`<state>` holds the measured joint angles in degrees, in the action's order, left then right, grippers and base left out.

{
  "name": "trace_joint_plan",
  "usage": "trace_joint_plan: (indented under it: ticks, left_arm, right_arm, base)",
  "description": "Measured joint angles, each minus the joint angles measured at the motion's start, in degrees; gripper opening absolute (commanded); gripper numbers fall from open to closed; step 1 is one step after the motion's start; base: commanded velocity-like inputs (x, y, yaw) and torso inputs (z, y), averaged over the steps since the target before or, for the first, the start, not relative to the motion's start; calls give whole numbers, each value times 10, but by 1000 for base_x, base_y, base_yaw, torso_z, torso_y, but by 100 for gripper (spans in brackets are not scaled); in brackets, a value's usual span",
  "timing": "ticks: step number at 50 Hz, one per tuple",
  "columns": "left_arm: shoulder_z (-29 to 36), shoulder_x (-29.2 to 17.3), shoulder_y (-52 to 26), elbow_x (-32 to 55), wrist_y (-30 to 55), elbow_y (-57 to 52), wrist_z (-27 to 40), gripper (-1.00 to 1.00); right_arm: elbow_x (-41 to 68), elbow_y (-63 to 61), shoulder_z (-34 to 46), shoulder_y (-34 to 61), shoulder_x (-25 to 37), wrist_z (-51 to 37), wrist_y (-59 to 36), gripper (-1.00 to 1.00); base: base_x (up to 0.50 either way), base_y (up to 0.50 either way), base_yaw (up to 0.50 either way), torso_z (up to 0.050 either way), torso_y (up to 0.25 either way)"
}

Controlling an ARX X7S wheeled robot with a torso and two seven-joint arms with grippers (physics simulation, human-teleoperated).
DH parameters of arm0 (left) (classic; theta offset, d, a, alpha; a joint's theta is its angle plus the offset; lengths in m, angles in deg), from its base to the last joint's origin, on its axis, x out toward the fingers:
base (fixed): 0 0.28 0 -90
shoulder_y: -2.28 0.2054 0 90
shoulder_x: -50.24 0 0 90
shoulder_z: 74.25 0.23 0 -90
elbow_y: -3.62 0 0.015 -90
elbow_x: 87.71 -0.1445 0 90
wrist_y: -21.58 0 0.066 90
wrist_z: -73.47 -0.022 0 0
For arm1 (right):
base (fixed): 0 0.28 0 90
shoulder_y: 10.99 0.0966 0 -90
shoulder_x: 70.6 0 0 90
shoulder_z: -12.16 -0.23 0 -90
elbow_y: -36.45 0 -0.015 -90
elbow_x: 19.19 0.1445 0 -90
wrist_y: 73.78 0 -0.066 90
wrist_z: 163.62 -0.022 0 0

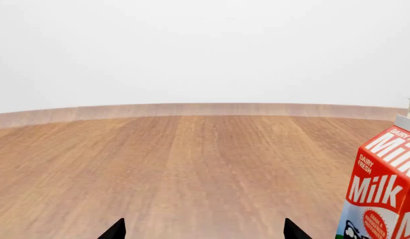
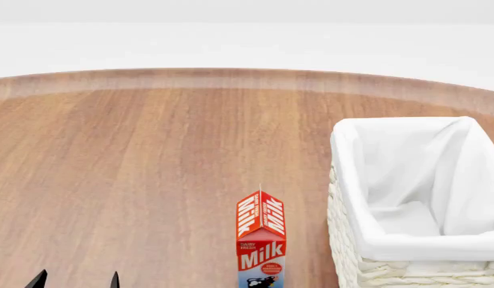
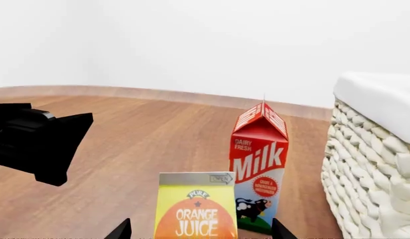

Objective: Pick up the orange juice, and put it in the basket.

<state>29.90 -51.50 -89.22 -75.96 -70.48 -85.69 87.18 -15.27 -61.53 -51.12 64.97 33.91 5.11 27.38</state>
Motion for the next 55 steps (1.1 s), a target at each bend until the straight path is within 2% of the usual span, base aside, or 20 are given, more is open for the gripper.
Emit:
trace_joint_plan:
  ticks: [55]
  left_arm:
    - [13,-10,-3,10,-4,1,12,100]
  right_arm:
    - [23,83,18,70,-25,-2,-9,100]
  base:
    - [0,0,0,0,0]
